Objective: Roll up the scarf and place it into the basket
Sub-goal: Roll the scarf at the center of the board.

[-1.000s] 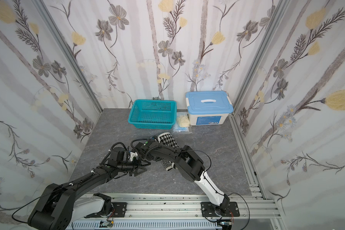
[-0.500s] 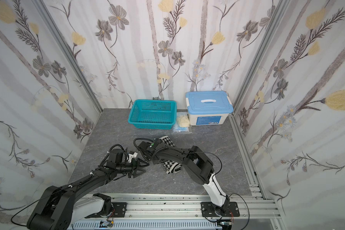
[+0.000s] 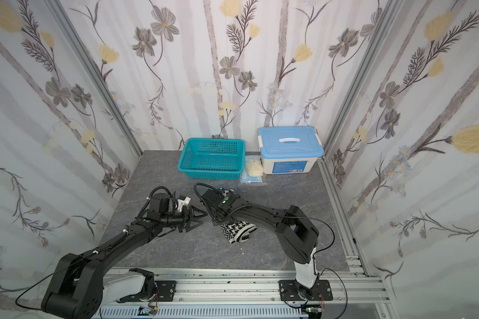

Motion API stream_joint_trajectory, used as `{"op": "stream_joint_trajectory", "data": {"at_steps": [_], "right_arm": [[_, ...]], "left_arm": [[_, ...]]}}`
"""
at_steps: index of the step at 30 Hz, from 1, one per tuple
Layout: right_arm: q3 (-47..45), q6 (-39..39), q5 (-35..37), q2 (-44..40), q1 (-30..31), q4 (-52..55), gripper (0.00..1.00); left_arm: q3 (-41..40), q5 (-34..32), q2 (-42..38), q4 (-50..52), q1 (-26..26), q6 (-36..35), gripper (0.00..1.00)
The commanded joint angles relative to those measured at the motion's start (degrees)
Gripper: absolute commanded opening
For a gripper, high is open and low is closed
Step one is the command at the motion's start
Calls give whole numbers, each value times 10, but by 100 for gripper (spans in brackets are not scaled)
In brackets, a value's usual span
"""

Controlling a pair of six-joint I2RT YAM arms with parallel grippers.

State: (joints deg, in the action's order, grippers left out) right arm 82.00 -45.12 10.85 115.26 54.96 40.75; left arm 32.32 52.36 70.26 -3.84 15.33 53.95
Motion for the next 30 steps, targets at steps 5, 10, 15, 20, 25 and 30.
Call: {"op": "stream_joint_trajectory", "data": {"at_steps": [5, 10, 15, 20, 25, 30], "right_arm": [[-178, -25, -92, -161, -71, -141, 56], [-234, 14, -137, -193, -104, -199, 57], [-268, 16, -183, -171, -102, -272, 52], [-319, -2, -201, -190, -102, -326, 51], [-352, 0, -238, -188, -104, -371, 51], [-376, -8, -264, -182, -126, -401, 52]], "left_arm": [[146, 1, 85, -22, 10, 10, 64], [258, 8, 208, -93, 36, 51, 63], [347, 1, 301, -138, 92, 85, 62], [320, -18, 354, -220, 124, 142, 61], [272, -19, 409, -284, 127, 167, 59], [251, -16, 444, -298, 125, 157, 57]]}}
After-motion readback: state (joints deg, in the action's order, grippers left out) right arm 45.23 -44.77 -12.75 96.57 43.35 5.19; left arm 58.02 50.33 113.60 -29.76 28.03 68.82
